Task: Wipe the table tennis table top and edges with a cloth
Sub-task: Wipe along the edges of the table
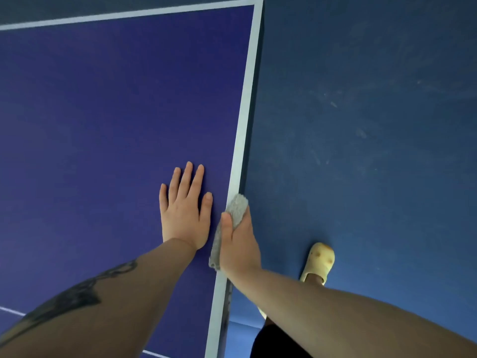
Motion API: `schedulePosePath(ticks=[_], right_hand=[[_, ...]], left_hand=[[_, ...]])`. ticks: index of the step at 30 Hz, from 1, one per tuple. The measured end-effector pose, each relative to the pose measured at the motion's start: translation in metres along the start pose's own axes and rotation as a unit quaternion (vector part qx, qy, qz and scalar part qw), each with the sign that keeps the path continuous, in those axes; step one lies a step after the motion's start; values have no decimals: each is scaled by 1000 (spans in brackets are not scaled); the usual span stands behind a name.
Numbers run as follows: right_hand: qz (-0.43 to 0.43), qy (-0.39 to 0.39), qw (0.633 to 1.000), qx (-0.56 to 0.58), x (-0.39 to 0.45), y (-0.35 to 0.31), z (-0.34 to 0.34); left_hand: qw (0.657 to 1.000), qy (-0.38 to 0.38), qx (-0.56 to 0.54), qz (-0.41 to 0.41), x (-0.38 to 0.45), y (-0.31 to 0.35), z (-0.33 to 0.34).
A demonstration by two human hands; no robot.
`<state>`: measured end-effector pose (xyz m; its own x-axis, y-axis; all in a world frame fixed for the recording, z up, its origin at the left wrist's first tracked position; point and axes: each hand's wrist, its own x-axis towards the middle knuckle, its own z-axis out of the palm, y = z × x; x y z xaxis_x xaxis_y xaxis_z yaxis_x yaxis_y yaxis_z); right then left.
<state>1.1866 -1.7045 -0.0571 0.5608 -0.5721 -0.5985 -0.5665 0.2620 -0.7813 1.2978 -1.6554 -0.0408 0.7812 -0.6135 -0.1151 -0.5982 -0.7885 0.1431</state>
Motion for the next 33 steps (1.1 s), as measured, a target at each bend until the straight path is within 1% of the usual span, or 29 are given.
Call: schedulePosePath(ticks=[3,5,7,10,12,16,19,22,24,26,29,33], right_hand=[[-1,18,1000,-3,50,-34,-10],[-9,40,999,8,69,-45,-11],[-13,49,999,20,55,-38,-7],[-12,16,999,35,2,-10,-1],[-12,2,999,42,-5,-8,-3],[7,27,1000,3,61,-45,-10],[-4,41,999,0,97,-68,-18],[-1,26,1000,-2,72,-52,-16],[-5,-3,1000,5,34,-32,-13],[-6,-25,1000,13,19,-26,-13],[20,-16,1000,-12,57,-49,-19],[21,9,1000,-12,126,-94,-32]], left_hand=[[1000,2,-4,-2,-1,1,-1],[1000,4,-6,-3,0,1,-2],[1000,3,-10,-1,0,1,-2],[1000,4,-12,-6,-2,1,-2],[1000,1,-11,-9,-1,1,-1],[1000,-6,-15,-1,0,0,-2],[1000,-3,-14,-3,-1,0,-3],[1000,-4,-16,-1,-1,0,-2],[1000,-7,-15,-1,-1,0,-2],[1000,-12,-10,-2,-1,1,-3],[1000,-29,1,-7,-1,0,-3],[997,-54,63,1,1,2,-5]])
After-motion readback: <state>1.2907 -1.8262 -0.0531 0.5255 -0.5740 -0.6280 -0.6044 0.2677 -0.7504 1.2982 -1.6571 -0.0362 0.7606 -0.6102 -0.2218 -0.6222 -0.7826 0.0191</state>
